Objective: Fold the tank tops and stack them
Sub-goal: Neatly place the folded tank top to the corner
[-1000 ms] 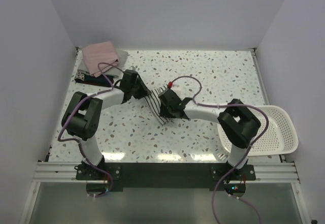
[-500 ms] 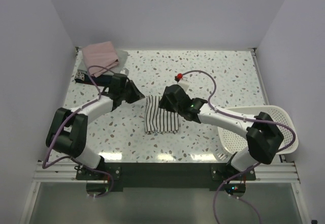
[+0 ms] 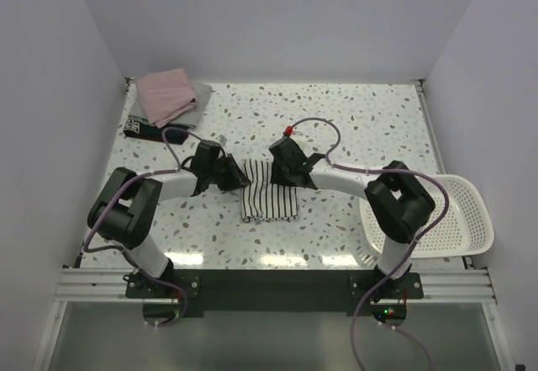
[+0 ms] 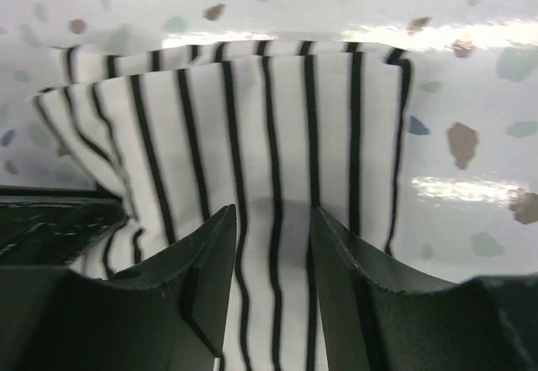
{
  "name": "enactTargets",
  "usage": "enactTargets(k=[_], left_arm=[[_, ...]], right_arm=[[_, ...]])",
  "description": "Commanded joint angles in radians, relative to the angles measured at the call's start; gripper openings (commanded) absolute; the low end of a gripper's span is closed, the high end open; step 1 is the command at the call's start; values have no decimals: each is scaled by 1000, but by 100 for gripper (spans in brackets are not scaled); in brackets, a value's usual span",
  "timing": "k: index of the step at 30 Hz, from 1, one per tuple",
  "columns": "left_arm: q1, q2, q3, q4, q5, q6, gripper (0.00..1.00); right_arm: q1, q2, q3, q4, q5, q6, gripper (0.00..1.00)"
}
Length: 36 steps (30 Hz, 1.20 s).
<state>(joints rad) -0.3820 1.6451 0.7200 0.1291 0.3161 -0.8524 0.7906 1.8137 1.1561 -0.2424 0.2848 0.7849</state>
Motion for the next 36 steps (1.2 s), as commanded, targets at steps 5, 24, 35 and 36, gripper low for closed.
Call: enactTargets(k=[5,24,35,36], left_arm=[[2,41,-27,-39,-118,9,25],[61,-104,-85,-11,128,116,66],[52,45,-100,96,256,122,73],[52,57,-100,92,256,125,72]], right_arm=[[-51,12,-116,0,-26,-41,46],[20,-191,-58,-129,27,-130,53],[223,-48,34,-26,8,-84,40],[231,-25,37,-25,2,-78,38]])
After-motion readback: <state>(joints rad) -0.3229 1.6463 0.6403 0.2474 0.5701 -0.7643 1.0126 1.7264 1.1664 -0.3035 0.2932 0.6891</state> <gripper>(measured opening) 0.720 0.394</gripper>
